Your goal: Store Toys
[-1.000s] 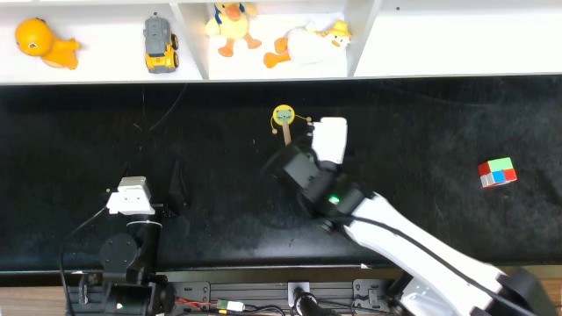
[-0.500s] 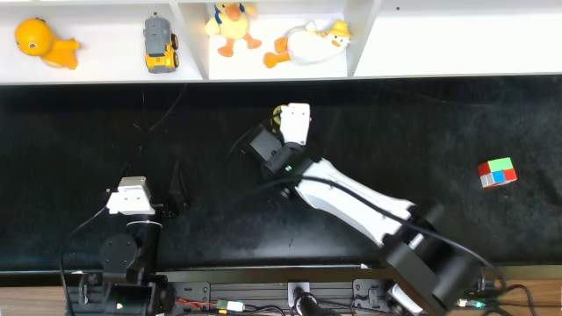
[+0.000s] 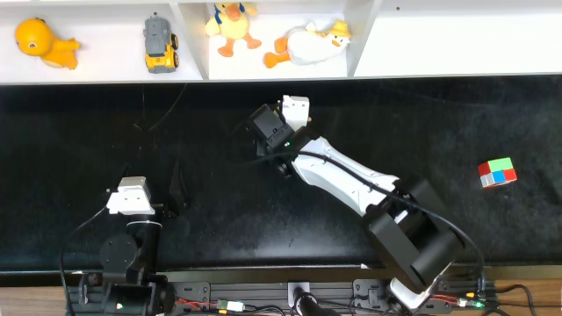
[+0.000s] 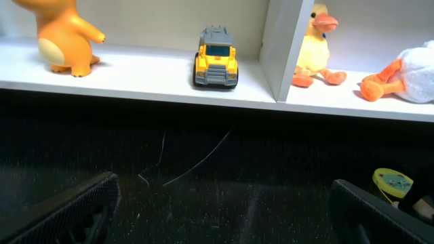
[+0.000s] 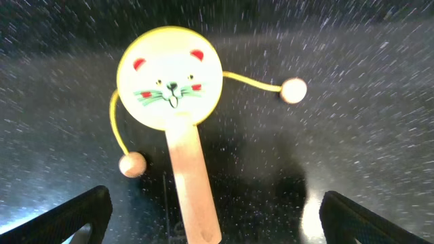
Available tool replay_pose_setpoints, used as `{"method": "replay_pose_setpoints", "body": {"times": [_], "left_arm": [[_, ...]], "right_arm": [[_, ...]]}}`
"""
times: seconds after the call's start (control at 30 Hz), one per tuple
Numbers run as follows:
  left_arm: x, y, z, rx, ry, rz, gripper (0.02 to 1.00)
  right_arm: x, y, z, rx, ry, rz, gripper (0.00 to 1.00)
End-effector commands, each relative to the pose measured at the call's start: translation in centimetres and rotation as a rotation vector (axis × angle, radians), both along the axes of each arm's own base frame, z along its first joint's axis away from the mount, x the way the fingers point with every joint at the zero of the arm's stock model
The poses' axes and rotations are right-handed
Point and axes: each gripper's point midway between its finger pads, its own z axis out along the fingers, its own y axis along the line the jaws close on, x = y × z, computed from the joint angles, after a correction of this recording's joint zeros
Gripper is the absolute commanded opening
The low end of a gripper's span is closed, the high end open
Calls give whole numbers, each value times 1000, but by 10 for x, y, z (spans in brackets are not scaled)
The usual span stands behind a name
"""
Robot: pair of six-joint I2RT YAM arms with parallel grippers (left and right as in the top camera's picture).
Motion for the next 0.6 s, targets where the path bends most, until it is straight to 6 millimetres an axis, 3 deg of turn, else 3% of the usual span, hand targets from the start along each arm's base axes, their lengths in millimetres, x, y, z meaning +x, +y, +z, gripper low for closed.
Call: {"method": "replay_pose_setpoints", "body": {"times": [0.03, 0.27, 0.6], "left_arm": [[0, -2, 1, -8, -8, -10, 998], [0, -2, 1, -8, -8, -10, 998], [0, -2, 1, -8, -8, -10, 998]], "right_arm": [[0, 11, -2, 60, 39, 13, 993], [-6, 15, -10, 52, 81, 66, 996], [-18, 4, -21, -11, 145, 98, 996]]}}
